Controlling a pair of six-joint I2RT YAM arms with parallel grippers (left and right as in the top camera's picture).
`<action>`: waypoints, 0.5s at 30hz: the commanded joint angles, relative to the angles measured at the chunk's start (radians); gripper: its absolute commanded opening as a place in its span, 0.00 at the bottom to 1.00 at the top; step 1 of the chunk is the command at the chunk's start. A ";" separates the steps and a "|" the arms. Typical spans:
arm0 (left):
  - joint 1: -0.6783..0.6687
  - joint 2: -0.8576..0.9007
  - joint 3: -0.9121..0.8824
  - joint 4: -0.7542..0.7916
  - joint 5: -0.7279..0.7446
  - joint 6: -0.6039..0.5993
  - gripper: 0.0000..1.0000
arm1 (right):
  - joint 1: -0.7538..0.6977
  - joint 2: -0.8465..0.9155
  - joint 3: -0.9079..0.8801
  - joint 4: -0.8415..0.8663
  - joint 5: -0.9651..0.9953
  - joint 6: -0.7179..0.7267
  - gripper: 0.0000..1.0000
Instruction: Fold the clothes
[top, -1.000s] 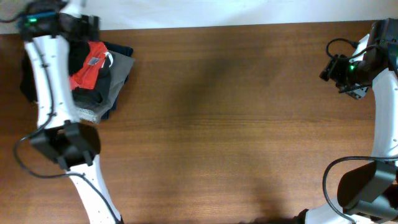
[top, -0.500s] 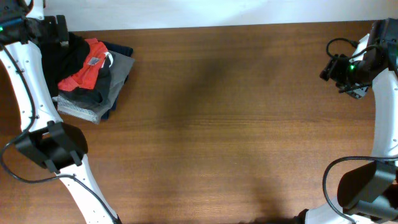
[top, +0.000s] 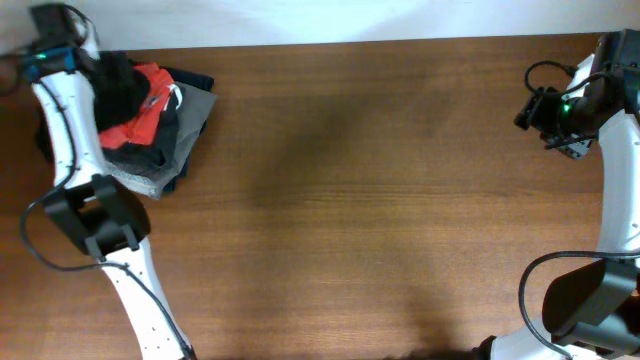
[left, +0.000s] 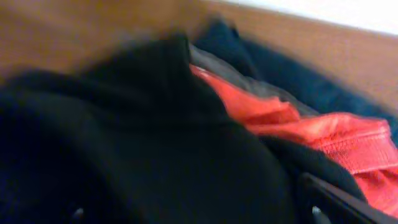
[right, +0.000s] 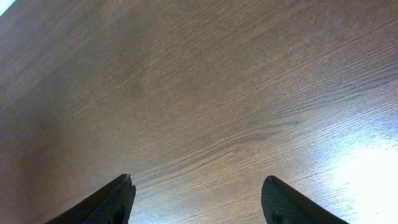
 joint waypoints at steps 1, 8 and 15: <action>-0.048 0.150 -0.010 -0.126 0.012 -0.014 0.99 | 0.006 0.004 0.000 0.003 0.002 0.000 0.70; -0.098 0.354 -0.010 -0.202 0.053 -0.014 0.99 | 0.006 0.005 0.000 0.006 0.002 0.000 0.70; -0.124 0.348 -0.004 -0.215 0.053 -0.006 0.99 | 0.006 0.005 0.000 0.005 0.002 0.000 0.70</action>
